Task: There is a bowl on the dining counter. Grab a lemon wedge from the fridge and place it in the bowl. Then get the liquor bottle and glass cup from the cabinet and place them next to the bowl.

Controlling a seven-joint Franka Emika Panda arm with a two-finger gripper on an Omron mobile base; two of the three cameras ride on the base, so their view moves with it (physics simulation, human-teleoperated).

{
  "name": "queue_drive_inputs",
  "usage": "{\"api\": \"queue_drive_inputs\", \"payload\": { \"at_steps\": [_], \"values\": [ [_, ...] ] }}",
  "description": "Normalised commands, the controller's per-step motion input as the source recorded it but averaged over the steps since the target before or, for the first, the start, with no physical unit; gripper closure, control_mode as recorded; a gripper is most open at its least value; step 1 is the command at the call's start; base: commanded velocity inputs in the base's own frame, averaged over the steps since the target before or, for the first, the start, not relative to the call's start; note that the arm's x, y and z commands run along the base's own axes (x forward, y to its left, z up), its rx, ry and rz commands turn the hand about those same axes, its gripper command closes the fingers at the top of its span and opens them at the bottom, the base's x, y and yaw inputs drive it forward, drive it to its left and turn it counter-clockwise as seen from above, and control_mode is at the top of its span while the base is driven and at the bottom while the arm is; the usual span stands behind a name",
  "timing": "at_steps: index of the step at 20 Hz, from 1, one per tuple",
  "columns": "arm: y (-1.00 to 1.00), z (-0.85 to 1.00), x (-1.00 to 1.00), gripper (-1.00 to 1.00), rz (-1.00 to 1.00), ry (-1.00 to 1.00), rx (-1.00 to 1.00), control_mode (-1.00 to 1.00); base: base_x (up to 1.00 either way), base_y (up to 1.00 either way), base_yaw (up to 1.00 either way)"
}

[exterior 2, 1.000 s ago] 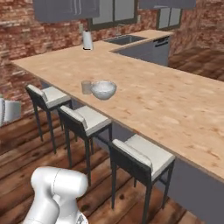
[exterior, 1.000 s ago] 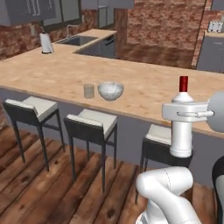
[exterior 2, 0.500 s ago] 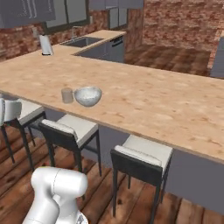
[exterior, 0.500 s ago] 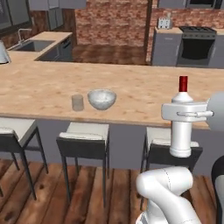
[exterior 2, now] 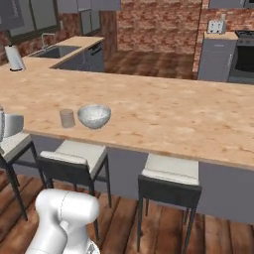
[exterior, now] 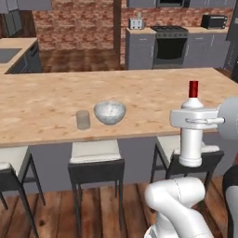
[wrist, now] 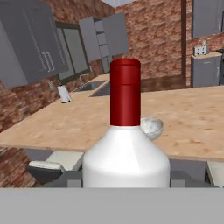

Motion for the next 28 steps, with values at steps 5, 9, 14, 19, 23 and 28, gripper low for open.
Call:
{"api": "queue_drive_inputs", "payload": {
  "at_steps": [5, 9, 14, 19, 23, 28],
  "values": [
    [0.00, 0.00, 0.00, 1.00, 0.00, 0.00, 0.00, 1.00, 0.59, 0.65, -0.28],
    [0.00, 0.00, 0.00, 1.00, 0.00, 0.00, 0.00, 1.00, 0.82, 0.49, -0.23],
    [0.00, 0.00, 0.00, 1.00, 0.00, 0.00, 0.00, 1.00, 0.83, 0.17, -0.18],
    [-0.20, -0.09, 0.61, 1.00, -0.04, 0.00, -0.01, -1.00, 0.00, 0.00, 0.00],
    [-0.66, -0.16, 0.47, 1.00, 0.04, -0.01, 0.00, -1.00, 0.00, 0.00, 0.00],
    [-0.82, -0.20, 0.62, 1.00, 0.19, -0.07, 0.00, -1.00, 0.00, 0.00, 0.00]
  ]
}}
